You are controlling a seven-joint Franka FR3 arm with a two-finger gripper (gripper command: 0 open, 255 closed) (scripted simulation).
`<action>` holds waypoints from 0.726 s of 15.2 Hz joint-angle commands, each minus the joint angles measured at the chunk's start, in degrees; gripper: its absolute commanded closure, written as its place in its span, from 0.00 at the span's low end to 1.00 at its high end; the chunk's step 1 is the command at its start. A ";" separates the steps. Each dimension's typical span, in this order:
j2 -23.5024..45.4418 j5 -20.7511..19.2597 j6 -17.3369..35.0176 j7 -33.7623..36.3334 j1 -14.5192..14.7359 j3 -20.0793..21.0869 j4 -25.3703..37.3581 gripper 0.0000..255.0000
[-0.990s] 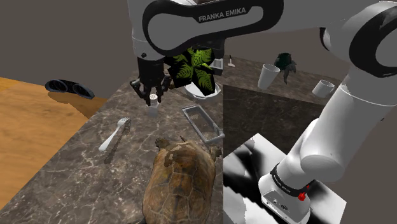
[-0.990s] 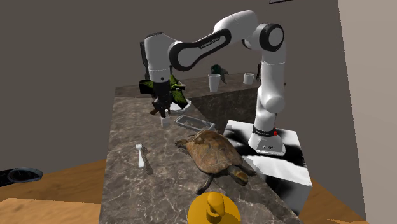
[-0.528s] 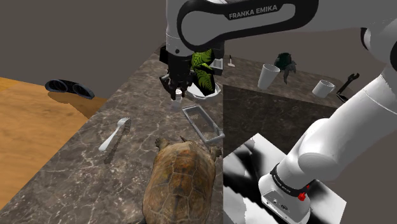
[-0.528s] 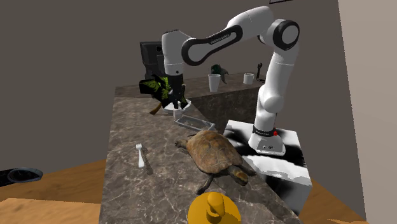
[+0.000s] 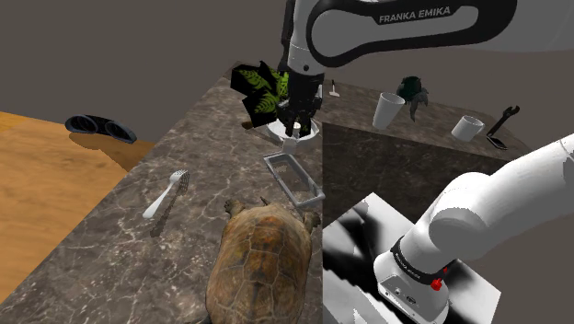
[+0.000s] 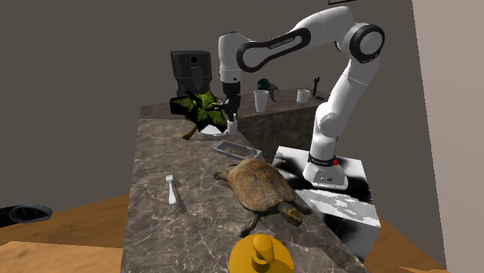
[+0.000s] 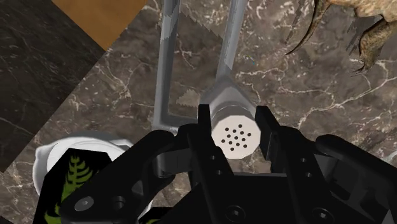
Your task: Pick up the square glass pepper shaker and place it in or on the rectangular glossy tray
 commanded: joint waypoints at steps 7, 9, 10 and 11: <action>-2.92 -0.17 3.93 -3.41 -0.86 -2.18 -6.91 1.00; -2.51 -0.16 5.56 -3.36 -0.84 -2.07 -8.12 1.00; -2.28 -0.15 6.37 -3.34 -0.84 -2.01 -8.71 1.00; -2.03 -0.15 7.19 -3.31 -0.84 -1.95 -9.28 1.00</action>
